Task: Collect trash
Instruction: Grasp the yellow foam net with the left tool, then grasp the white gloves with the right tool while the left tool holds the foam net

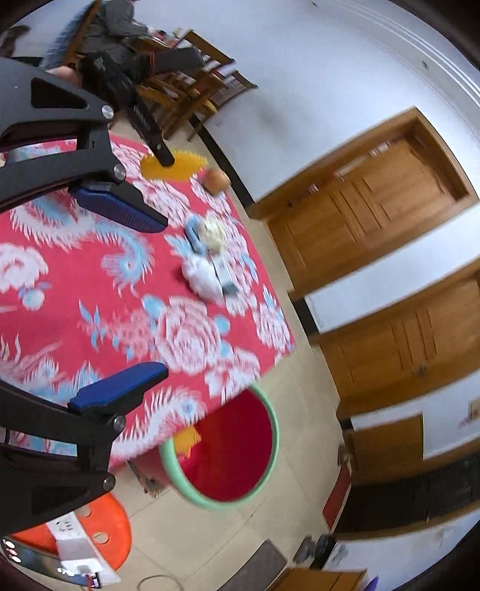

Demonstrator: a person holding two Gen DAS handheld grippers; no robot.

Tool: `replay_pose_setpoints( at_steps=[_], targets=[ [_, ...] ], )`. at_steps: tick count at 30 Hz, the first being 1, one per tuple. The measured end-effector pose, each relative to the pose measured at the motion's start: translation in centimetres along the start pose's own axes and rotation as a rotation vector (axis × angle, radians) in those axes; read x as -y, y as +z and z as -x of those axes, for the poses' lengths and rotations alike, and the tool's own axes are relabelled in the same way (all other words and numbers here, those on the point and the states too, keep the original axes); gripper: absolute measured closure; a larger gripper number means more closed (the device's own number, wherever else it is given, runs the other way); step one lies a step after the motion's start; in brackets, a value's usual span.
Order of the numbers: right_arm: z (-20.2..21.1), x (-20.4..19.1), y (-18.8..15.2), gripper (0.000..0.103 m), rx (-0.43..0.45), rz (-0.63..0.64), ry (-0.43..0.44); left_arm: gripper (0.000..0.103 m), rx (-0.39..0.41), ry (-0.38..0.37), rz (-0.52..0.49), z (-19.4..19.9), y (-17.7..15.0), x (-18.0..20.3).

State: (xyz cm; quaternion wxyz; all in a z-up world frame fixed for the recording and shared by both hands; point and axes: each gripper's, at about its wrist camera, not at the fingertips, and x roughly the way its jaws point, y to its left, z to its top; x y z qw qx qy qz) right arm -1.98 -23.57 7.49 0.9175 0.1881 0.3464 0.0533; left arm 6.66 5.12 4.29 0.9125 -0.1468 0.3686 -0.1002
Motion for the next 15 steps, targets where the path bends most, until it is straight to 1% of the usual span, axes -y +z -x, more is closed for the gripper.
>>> replay_pose_setpoints(
  at_steps=[3,7,9,12,15],
  targets=[
    [-1.0,-1.9,0.4,0.028,-0.013,0.055,0.003,0.087,0.012,0.017,0.021,0.4,-0.1,-1.2],
    [-3.2,-3.6,0.7,0.028,-0.038,0.103,0.009,0.087,0.043,0.089,0.022,0.8,-0.2,-2.7],
    [-4.5,-3.9,0.8,0.028,-0.051,0.11,0.013,0.087,0.046,0.106,0.029,0.6,-0.2,-3.3],
    [-6.8,-4.3,1.0,0.028,-0.071,0.123,0.008,0.087,0.045,0.123,0.034,0.4,-0.2,-4.0],
    [-9.0,-4.7,1.2,0.028,-0.092,0.142,0.0,0.087,0.027,0.12,0.046,-0.5,-0.1,-4.5]
  ],
)
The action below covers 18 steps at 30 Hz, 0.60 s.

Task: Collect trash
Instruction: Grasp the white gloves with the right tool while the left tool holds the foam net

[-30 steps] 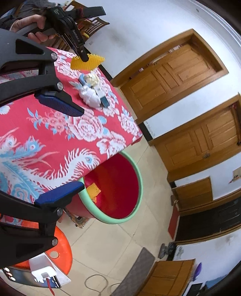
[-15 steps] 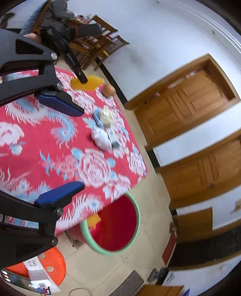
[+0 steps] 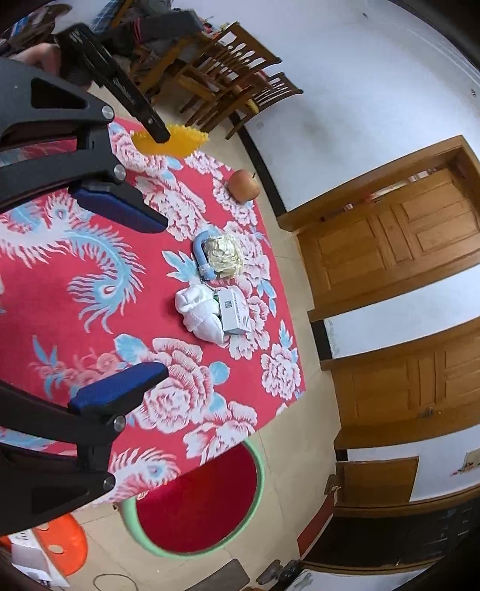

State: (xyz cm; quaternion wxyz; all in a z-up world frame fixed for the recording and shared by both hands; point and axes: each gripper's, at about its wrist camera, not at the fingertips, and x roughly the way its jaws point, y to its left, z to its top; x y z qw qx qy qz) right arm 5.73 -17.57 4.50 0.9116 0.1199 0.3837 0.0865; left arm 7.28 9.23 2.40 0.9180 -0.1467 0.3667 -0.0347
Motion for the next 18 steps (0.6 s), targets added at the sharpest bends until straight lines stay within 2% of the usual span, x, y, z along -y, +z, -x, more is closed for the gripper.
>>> replay_pose_setpoints(
  at_steps=[7,12,18],
  targets=[
    [-5.1,-0.4,1.0,0.03,-0.052,0.048,-0.002,0.087,-0.04,-0.014,0.003,-1.8,0.0,0.2],
    [-8.9,0.1,1.6,0.046,-0.102,0.034,0.008,0.087,-0.065,-0.014,-0.012,-3.1,-0.1,0.6],
    [-12.1,0.7,2.0,0.054,-0.143,0.009,0.041,0.087,-0.079,-0.037,-0.023,-4.1,-0.3,1.3]
  ],
)
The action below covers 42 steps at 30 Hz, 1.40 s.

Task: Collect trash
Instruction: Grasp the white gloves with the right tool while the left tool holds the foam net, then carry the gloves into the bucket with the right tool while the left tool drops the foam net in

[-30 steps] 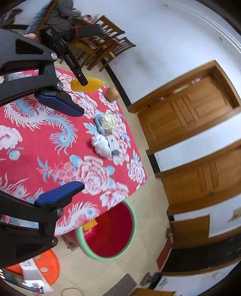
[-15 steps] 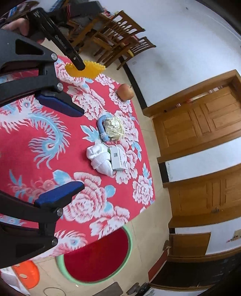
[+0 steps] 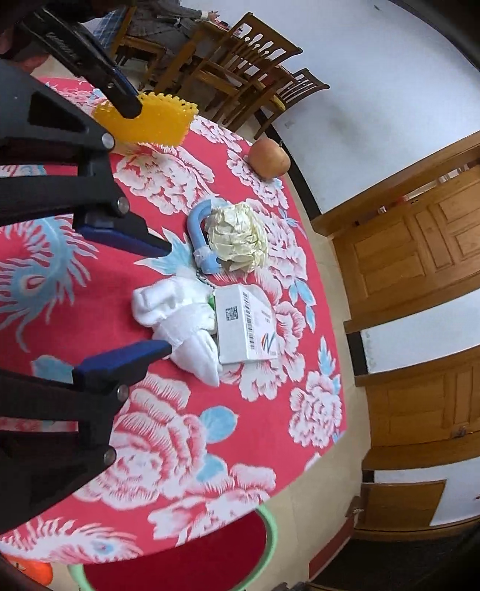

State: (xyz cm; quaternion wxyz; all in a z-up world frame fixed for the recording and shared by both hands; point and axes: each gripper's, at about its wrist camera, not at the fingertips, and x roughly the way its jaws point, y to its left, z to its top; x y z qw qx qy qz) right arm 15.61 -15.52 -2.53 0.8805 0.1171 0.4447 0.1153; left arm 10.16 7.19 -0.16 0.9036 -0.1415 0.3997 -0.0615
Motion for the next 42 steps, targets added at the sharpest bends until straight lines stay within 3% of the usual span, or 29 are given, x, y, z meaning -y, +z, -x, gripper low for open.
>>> replay_pose_setpoints(
  at_steps=[2,8,11,21,29,42],
  targets=[
    [-0.8,0.2,0.1,0.056,-0.014,-0.007,0.004,0.087,-0.005,-0.011,-0.002,-0.2,0.0,0.2],
    [-1.6,0.8,-0.2,0.085,-0.029,-0.017,0.016,0.087,-0.001,-0.016,-0.013,-0.2,0.0,0.6],
    [-1.3,1.2,-0.6,0.091,-0.026,-0.029,0.028,0.087,-0.002,-0.02,-0.019,-0.1,-0.1,0.8],
    [2.9,1.3,-2.8,0.092,0.012,-0.049,0.106,0.087,0.007,-0.047,-0.043,1.1,-0.6,2.3],
    [6.9,2.4,-4.8,0.092,0.068,-0.096,0.118,0.087,0.014,-0.094,-0.081,2.5,-1.2,4.7],
    [12.7,6.3,-5.8,0.092,0.205,-0.168,0.044,0.087,-0.004,-0.17,-0.149,3.2,-1.4,9.2]
  ],
)
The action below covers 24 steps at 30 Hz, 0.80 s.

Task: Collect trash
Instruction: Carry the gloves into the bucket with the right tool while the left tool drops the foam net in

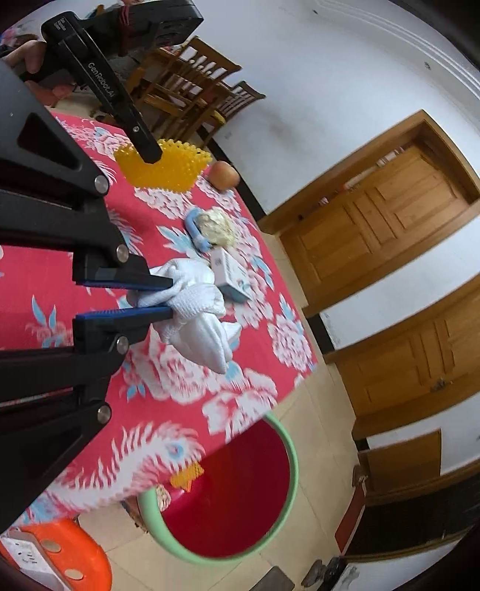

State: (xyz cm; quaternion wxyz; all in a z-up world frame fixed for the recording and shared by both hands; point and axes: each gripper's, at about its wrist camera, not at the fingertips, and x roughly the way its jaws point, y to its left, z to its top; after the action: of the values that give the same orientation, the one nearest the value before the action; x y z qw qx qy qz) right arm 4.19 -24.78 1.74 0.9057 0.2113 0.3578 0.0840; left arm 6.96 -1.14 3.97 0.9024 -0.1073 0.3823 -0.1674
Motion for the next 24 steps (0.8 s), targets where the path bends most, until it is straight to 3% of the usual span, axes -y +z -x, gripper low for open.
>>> replay_pose_setpoints(
  at_steps=[24],
  targets=[
    [2.3,12.2,1.8,0.091,0.106,-0.229,-0.173,0.087,-0.077,-0.098,-0.167,-6.1,1.7,9.4]
  ],
)
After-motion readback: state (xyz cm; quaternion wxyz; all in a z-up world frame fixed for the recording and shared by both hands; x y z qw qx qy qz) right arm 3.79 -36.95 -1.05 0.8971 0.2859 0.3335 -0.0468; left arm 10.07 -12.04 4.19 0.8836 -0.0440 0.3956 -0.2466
